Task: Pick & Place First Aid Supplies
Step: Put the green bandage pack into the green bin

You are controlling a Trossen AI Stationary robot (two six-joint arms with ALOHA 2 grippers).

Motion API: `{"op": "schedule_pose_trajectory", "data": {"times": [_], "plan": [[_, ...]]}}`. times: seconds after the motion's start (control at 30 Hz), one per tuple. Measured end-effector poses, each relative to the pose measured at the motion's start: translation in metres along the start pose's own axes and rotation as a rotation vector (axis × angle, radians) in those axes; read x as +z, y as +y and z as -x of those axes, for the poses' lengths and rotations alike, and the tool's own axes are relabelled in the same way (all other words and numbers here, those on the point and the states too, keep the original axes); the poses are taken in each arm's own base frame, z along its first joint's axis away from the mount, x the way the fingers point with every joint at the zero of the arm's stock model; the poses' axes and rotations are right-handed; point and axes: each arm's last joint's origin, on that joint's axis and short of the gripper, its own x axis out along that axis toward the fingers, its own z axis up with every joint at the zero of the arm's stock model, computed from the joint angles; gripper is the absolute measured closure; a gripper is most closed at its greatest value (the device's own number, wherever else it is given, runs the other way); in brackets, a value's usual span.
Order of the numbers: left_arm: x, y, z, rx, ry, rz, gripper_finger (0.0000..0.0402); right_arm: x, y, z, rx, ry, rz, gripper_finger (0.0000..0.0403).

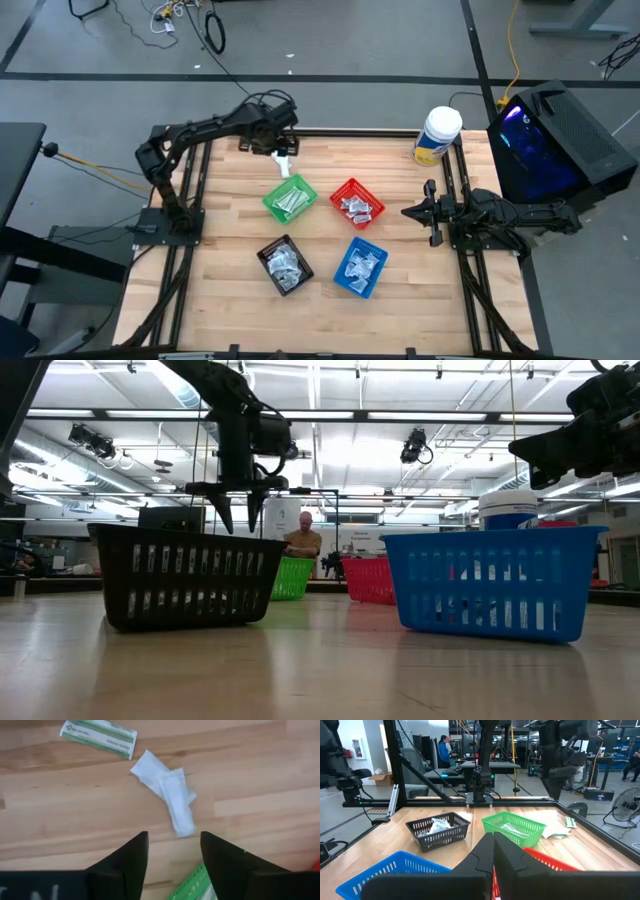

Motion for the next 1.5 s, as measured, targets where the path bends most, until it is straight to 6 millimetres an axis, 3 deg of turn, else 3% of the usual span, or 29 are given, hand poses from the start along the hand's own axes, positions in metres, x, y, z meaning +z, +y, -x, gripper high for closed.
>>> {"op": "schedule_pose_trajectory", "data": {"times": [0.3,0.57,1.13,1.5], "plan": [[0.008,-0.004,-0.010,-0.035,-0.024,0.112,0.0113,0.000,0.000,0.000,0.000,0.000,0.000,0.0390],[0.009,-0.008,-0.042,0.000,0.069,0.121,0.0059,0.000,0.000,0.000,0.000,0.001,0.000,0.0390],[0.008,-0.016,-0.104,0.025,0.209,0.154,0.0054,0.000,0.000,0.000,0.000,0.000,0.000,0.0390],[0.009,-0.017,-0.114,-0.003,0.232,0.163,0.0080,0.000,0.000,0.000,0.000,0.000,0.000,0.0390]]}}
